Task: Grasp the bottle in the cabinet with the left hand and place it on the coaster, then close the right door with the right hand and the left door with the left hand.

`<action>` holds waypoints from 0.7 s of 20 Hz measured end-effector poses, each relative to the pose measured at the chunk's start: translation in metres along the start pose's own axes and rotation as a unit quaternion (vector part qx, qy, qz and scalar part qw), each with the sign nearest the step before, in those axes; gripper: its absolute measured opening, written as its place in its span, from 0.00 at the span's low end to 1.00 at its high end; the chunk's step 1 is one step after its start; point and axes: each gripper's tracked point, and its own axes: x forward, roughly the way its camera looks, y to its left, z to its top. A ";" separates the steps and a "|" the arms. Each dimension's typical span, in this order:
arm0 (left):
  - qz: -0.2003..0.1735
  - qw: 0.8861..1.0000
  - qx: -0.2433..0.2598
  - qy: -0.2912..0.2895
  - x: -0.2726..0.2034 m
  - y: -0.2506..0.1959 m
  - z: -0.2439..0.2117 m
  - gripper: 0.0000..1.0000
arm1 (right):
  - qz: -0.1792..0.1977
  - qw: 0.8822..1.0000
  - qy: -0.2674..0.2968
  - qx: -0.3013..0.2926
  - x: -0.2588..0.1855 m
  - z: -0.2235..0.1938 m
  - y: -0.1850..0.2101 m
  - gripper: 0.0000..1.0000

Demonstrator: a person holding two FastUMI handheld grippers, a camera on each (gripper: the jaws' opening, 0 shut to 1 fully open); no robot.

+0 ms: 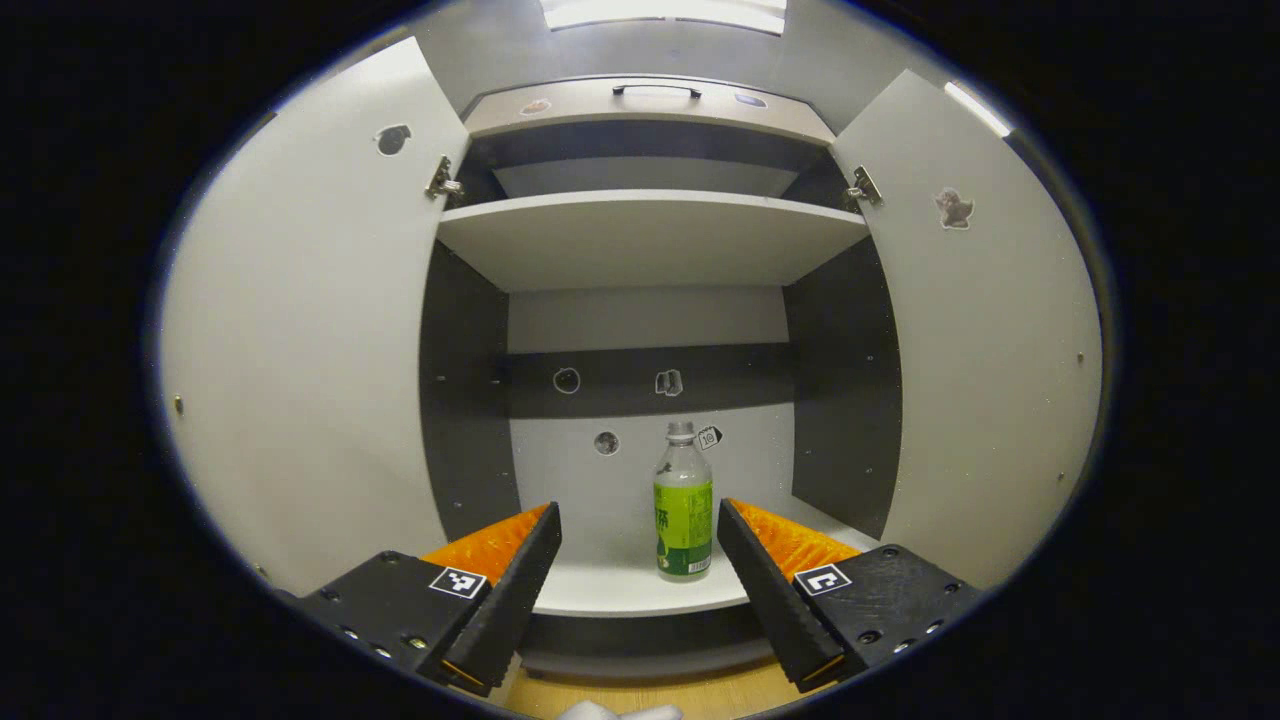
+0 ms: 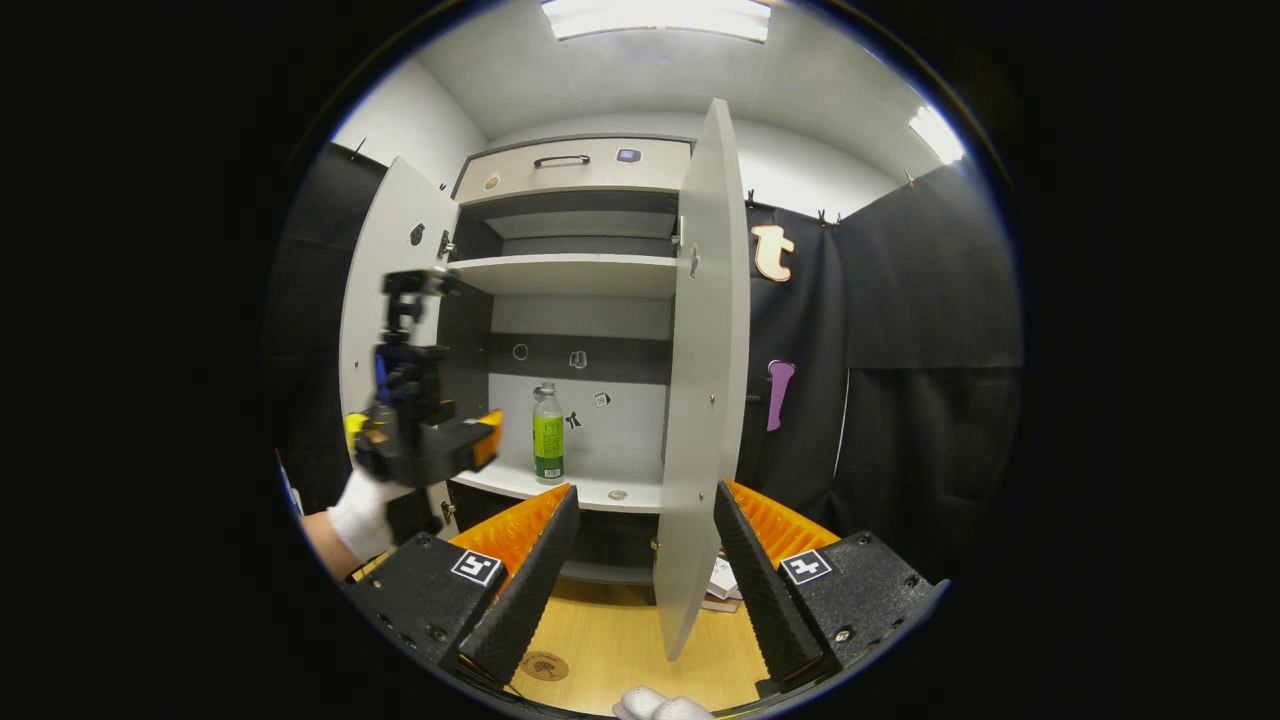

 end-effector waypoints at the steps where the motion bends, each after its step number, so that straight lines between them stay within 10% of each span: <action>1: 0.003 1.000 0.003 0.000 0.018 -0.005 -0.003 0.96 | -0.001 1.000 -0.001 -0.006 -0.001 0.002 0.002 0.84; 14: 0.024 0.998 -0.002 0.050 0.143 -0.030 -0.065 0.96 | 0.009 0.999 0.034 -0.006 -0.002 -0.018 0.012 0.84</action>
